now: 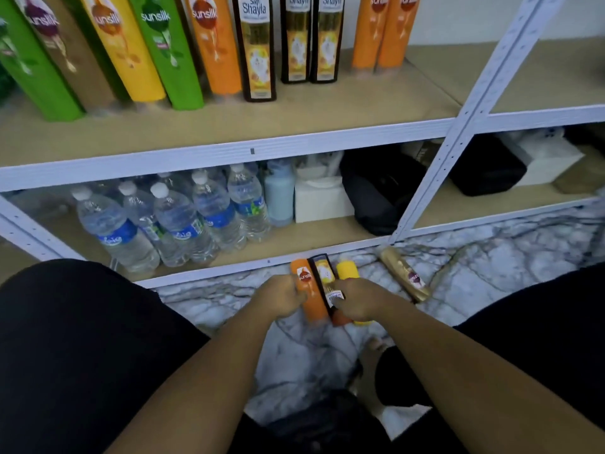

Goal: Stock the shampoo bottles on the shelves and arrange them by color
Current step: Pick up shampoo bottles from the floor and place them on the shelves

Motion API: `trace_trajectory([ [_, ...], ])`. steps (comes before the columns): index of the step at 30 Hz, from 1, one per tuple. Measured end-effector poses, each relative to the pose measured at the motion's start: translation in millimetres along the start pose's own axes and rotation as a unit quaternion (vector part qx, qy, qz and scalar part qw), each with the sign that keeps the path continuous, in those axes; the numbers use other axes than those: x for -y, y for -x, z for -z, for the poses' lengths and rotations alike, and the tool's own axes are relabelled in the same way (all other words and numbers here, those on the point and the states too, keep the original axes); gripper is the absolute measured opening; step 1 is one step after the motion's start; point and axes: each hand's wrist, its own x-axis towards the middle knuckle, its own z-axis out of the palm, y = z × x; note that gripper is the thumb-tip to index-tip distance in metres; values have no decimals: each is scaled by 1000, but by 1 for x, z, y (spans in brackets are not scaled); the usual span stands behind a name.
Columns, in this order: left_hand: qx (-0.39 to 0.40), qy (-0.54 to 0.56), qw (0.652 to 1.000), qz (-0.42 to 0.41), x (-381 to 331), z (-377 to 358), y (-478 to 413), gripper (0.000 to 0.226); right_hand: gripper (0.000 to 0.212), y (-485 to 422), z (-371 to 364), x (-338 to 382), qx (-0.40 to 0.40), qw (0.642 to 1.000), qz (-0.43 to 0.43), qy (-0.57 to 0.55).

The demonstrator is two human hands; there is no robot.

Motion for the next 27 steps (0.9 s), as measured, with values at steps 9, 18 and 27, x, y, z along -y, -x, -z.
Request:
trace_trajectory([
  [9, 37, 41, 998, 29, 28, -43, -47, 44, 47, -58, -36, -23, 48, 992, -56, -103],
  [18, 35, 144, 983, 105, 57, -77, -109, 48, 31, -142, -62, -48, -27, 961, -122, -246],
  [27, 20, 244, 957, 157, 71, -94, -152, 51, 29, -196, -90, -37, -115, 927, -221, -281],
])
